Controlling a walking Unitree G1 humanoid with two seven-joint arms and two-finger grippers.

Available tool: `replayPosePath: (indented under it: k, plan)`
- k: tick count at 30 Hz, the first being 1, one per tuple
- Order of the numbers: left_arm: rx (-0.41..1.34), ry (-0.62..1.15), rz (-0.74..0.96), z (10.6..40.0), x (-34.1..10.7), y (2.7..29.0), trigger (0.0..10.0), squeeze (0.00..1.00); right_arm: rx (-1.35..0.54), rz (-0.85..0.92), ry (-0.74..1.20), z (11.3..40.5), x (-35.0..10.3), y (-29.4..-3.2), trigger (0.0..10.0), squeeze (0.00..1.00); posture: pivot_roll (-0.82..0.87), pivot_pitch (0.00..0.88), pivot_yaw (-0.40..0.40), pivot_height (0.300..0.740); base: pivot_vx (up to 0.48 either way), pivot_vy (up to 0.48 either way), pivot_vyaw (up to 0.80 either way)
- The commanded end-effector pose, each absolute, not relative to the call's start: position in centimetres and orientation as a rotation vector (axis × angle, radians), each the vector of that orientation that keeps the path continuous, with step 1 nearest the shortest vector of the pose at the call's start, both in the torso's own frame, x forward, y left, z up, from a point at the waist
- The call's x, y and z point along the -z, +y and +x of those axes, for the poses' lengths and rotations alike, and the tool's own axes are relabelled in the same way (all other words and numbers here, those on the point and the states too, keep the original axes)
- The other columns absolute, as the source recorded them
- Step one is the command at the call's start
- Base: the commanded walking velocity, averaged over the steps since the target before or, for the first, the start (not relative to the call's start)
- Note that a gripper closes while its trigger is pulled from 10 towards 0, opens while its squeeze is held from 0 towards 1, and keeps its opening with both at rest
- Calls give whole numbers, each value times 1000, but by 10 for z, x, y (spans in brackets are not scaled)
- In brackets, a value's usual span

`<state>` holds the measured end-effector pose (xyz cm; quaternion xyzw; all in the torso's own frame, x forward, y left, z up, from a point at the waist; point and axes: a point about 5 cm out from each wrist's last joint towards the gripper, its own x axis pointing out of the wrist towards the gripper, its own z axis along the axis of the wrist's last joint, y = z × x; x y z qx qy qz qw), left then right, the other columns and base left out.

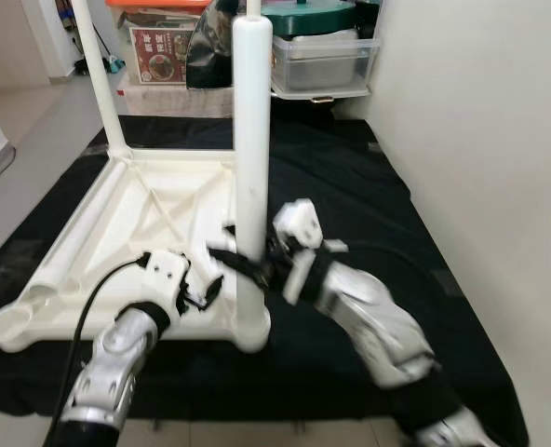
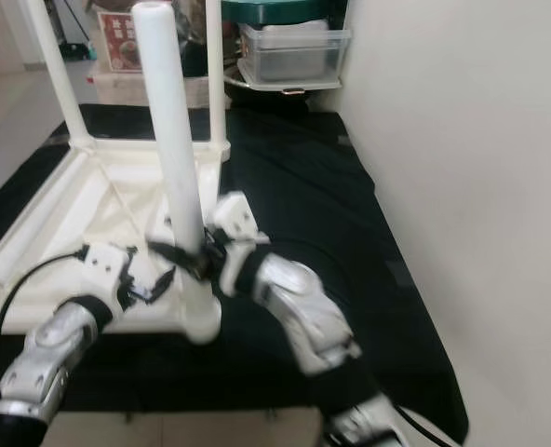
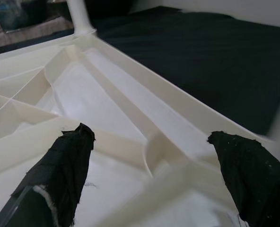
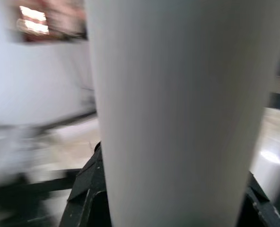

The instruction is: Building children table

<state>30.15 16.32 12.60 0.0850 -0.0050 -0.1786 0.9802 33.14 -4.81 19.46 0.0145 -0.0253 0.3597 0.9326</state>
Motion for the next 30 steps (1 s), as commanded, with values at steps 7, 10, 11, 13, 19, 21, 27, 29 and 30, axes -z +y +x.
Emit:
replayPosePath:
  k: [7, 10, 11, 13, 19, 21, 27, 29, 30]
  plan:
    - [366, 0, 181, 300, -122, 164, 10000, 0, 231, 137, 301, 346, -128, -162, 8902, 0, 80, 0, -40, 740, 0, 0, 0]
    - [374, 9, 184, 299, -119, 162, 10000, 0, -4, 174, 209, 344, -148, -131, 10000, 0, 67, 0, -35, 740, 0, 0, 0]
    - [379, 6, 178, 300, -120, 161, 10000, 0, -71, 197, 155, 343, -156, -123, 10000, 0, 67, 0, -35, 740, 0, 0, 0]
    - [383, 3, 173, 301, -121, 159, 10000, 0, -96, 207, 117, 342, -162, -120, 10000, 0, 69, 0, -33, 740, 0, 0, 0]
    - [385, -4, 175, 303, -123, 158, 10000, 0, -250, 258, 17, 350, -189, -106, 10000, 1000, 84, 0, -38, 740, 0, 0, 0]
    - [376, -1, 180, 301, -122, 163, 10000, 0, -431, 269, -71, 347, -209, -100, 10000, 0, 83, 0, -41, 740, 0, 0, 0]
    - [368, 7, 186, 301, -120, 165, 10000, 0, -873, 193, -181, 323, -228, -92, 10000, 0, 88, 0, -51, 740, 0, 0, 0]
    - [369, 2, 183, 301, -122, 163, 10000, 0, -966, 165, -180, 316, -228, -89, 10000, 0, 93, 0, -53, 740, 0, 0, 0]
    - [369, -1, 180, 302, -122, 162, 10000, 0, -1044, 140, -173, 308, -226, -85, 10000, 0, 94, 0, -54, 740, 0, 0, 0]
